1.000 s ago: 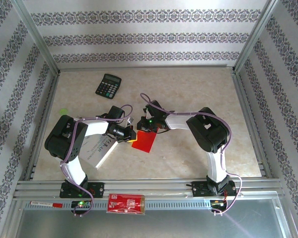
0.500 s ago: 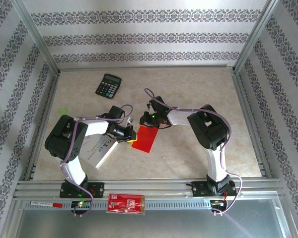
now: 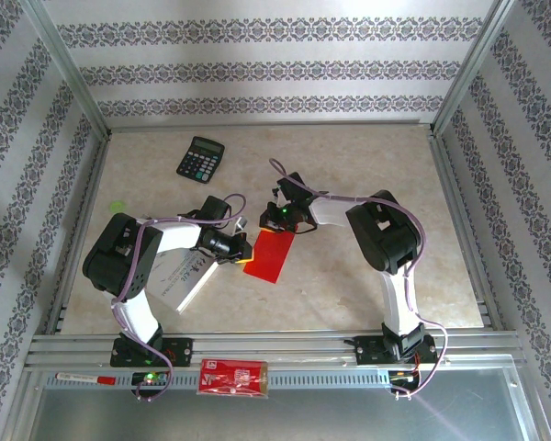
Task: Fold a paper plane with a square sheet of paper (pick it up from the middle)
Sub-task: First fold in half a square sheet of paper at the center of the table.
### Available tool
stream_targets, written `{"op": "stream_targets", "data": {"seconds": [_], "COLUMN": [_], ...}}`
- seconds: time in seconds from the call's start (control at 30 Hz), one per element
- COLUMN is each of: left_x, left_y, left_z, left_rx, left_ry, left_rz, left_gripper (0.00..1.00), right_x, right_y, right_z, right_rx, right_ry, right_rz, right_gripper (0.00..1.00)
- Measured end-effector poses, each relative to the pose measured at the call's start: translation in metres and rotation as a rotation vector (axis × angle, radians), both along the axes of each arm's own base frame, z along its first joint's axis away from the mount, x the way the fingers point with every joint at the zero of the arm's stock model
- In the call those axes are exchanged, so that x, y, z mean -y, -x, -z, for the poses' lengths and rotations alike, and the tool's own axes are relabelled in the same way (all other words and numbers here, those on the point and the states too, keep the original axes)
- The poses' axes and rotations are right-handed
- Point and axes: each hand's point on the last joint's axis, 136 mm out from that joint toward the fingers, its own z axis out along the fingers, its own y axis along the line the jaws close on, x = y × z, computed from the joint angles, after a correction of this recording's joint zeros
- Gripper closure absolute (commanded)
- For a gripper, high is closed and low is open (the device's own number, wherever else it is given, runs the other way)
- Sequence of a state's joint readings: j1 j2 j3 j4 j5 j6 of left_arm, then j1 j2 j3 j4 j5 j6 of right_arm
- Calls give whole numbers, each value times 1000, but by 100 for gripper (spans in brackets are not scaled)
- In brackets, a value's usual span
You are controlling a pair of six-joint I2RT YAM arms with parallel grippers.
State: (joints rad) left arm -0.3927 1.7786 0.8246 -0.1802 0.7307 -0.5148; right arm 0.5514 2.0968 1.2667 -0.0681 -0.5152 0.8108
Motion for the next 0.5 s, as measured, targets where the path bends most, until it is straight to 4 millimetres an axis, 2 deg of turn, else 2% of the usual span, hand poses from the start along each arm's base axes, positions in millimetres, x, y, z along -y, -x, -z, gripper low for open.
{"op": "stream_targets", "data": {"seconds": [0.27, 0.5], "left_x": [0, 0], "left_y": [0, 1], "left_z": [0, 1], "left_rx": [1, 1], "left_ry": [-1, -8], "left_rz": [1, 2], "left_gripper": [100, 100], "right_x": [3, 15], "right_y": [-7, -31], "right_z": [-1, -1], "right_rx": [-16, 4], "right_ry": [-16, -15], "right_rz": [3, 49], "right_gripper": [94, 94]}}
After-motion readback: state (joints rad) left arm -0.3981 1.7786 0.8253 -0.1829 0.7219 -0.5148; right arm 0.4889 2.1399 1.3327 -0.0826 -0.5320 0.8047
